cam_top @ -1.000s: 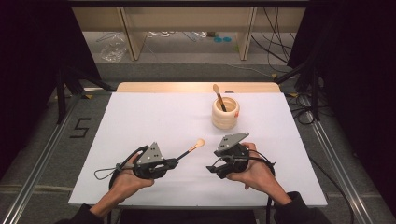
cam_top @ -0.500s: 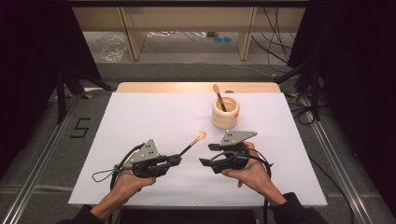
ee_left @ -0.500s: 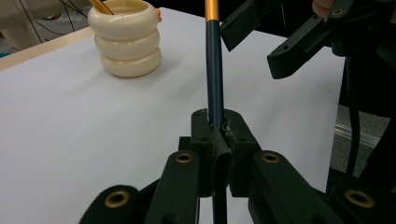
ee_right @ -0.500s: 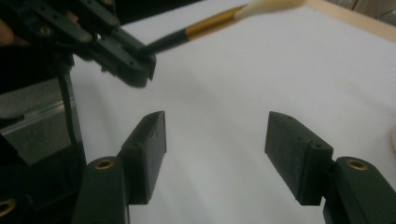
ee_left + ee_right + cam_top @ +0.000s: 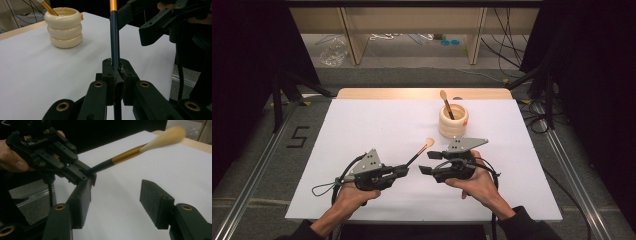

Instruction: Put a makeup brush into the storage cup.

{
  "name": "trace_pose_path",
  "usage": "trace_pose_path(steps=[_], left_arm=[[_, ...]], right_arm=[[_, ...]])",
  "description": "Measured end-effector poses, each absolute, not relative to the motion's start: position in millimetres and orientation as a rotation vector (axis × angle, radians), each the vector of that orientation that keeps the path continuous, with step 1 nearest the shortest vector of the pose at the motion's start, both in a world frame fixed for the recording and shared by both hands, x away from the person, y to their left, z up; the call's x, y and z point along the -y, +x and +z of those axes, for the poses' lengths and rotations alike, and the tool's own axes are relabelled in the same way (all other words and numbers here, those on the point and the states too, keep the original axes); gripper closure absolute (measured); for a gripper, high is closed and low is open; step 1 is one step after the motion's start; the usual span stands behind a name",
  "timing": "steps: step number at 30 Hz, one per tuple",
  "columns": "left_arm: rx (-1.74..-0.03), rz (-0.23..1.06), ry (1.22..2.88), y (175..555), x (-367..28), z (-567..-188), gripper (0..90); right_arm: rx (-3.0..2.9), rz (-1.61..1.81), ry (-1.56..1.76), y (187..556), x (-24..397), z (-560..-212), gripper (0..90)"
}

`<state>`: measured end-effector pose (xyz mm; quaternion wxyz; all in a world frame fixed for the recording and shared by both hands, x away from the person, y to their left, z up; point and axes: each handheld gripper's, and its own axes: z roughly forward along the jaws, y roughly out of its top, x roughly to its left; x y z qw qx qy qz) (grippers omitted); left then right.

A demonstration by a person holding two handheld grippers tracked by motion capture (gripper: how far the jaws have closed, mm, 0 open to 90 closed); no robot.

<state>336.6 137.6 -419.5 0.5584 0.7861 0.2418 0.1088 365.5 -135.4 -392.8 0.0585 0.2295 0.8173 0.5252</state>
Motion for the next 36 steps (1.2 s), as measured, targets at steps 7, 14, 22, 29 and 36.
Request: trace_pose_path(steps=[7,14,22,29,36], left_arm=[[-0.556,0.254,1.828,334.4,-133.6,-418.9,84.0],[-0.537,0.264,1.826,332.8,-131.3,-418.2,83.9],[-0.521,0.256,1.824,331.8,-127.9,-419.0,84.0],[-0.506,0.262,1.842,330.5,-126.1,-419.2,84.0],[-0.5,0.262,1.861,329.4,-123.6,-421.0,84.0]], right_arm=[[-2.464,1.656,0.695,365.5,132.5,-390.3,43.9],[-2.429,1.694,0.653,362.6,130.3,-385.5,47.8],[-2.402,1.755,0.634,362.7,129.3,-384.8,56.2],[-2.394,1.831,0.658,363.8,131.5,-385.0,64.8],[-2.393,1.891,0.641,363.6,130.6,-385.7,71.5]])
